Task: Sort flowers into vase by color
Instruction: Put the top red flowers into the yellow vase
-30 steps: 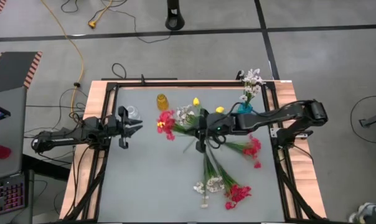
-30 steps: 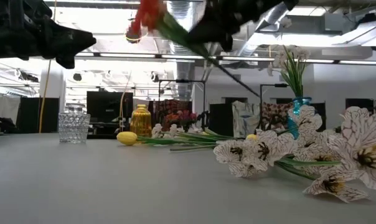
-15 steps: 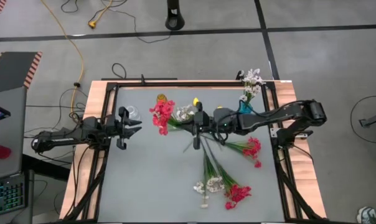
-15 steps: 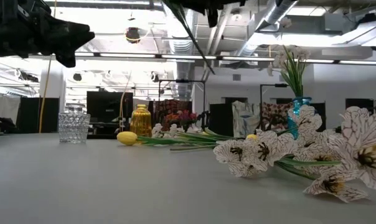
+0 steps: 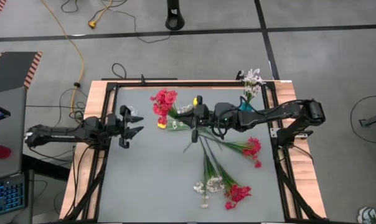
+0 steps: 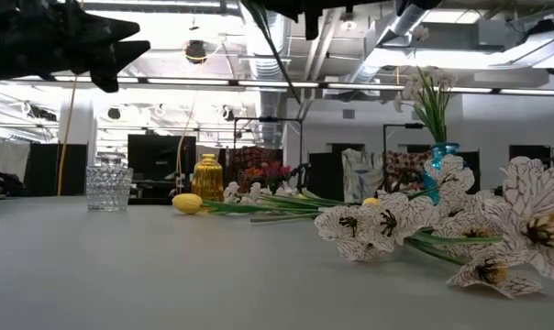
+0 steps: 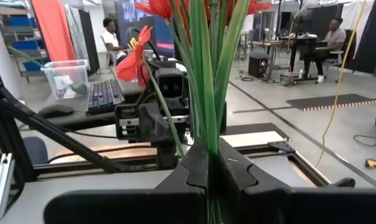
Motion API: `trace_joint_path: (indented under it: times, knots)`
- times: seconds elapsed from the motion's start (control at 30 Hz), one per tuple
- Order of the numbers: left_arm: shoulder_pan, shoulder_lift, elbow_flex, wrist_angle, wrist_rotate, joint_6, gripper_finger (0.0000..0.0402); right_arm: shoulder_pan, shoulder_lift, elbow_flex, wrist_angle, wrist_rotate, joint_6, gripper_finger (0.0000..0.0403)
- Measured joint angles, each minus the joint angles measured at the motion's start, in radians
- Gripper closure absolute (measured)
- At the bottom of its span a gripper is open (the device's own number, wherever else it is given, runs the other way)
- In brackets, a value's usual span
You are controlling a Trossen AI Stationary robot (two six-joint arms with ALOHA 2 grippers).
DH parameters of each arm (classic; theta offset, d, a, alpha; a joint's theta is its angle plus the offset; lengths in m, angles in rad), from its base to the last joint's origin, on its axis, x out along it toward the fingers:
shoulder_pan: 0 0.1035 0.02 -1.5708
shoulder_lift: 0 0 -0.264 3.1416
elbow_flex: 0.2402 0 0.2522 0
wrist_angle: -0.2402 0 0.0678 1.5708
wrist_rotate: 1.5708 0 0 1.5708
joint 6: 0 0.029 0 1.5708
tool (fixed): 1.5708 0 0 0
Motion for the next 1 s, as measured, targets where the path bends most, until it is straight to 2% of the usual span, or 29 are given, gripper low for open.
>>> trace_joint_path:
  times: [0.1, 0.3, 0.53, 1.0]
  knots:
    - [0.000, 0.084, 0.004, 0.092, 0.000, 0.000, 0.0225, -0.001, 0.000, 0.000, 0.000, -0.001, 0.001, 0.0366]
    - [0.000, 0.271, 0.084, 0.096, -0.008, -0.001, 0.0227, -0.001, 0.000, 0.000, 0.000, -0.004, 0.001, 0.0366]
    - [0.000, 0.500, 0.179, 0.213, -0.008, 0.029, 0.0228, -0.001, 0.000, 0.000, 0.000, -0.005, 0.001, 0.0366]
    - [0.000, 0.868, 0.455, 0.206, 0.023, 0.064, 0.0228, -0.001, 0.000, 0.000, 0.002, -0.005, 0.000, 0.0365]
